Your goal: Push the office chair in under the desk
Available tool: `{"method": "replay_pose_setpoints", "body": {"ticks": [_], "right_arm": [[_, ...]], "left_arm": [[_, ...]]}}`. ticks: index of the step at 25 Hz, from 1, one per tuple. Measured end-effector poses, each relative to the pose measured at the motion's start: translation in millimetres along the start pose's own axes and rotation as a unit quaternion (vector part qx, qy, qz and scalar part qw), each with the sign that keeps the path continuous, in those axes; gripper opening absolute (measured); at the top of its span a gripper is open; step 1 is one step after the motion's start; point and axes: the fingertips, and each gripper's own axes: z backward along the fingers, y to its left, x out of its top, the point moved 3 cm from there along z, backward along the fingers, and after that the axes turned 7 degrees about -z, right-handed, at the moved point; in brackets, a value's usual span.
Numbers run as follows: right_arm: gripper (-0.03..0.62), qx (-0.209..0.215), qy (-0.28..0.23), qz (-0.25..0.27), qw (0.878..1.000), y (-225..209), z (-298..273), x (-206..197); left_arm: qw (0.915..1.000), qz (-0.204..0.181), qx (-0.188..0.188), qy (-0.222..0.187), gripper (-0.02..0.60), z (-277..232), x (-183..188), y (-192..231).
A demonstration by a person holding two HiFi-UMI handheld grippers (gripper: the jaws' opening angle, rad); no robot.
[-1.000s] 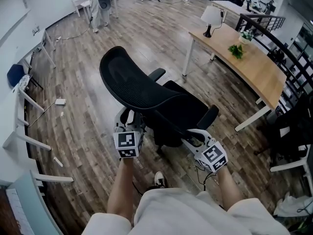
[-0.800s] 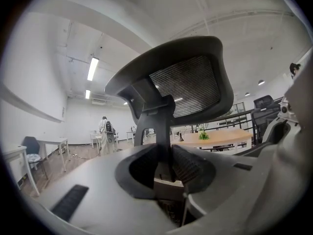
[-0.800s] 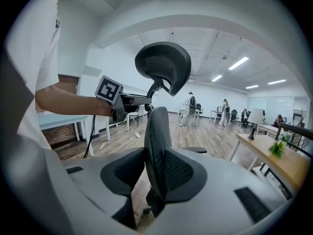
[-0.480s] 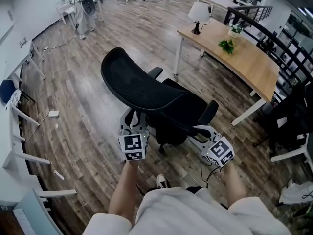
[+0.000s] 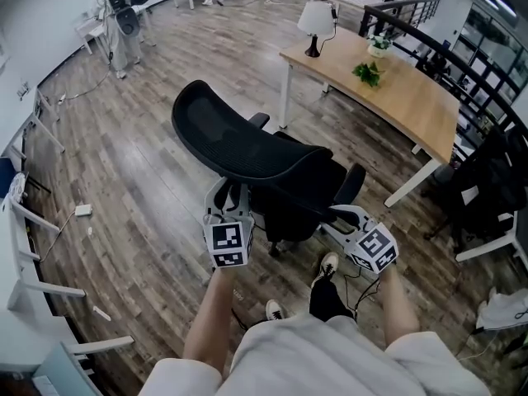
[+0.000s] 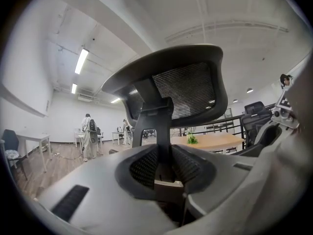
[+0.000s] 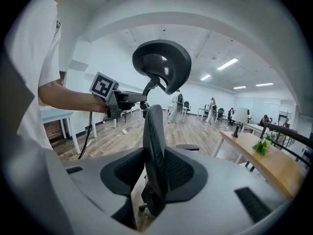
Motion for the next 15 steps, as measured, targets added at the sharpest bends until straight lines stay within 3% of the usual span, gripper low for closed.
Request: {"method": "replay_pose_setpoints", "body": {"ticks": [6,11,15], "right_arm": [[0.149,-0.009,-0.007,-0.001,1.0,-27.8,-4.3,1.8],[0.15,-0.028,-0.01,-0.021,0.999,-58.5,-9.1,1.7],[0.15,-0.021,-0.002,-0.015,1.0,-82.8,-18.8,6.5]], "left_arm": [[1.0,0.003,-0.006,-0.007,0.11,-23.0,4.2,-5.8],[0.9988,0.024,-0.037,-0.023,0.107,-48.5,5.8,-10.4],[0.9991,0.026,-0.029,-0.019,0.106,-73.3,7.2,-9.9]]}}
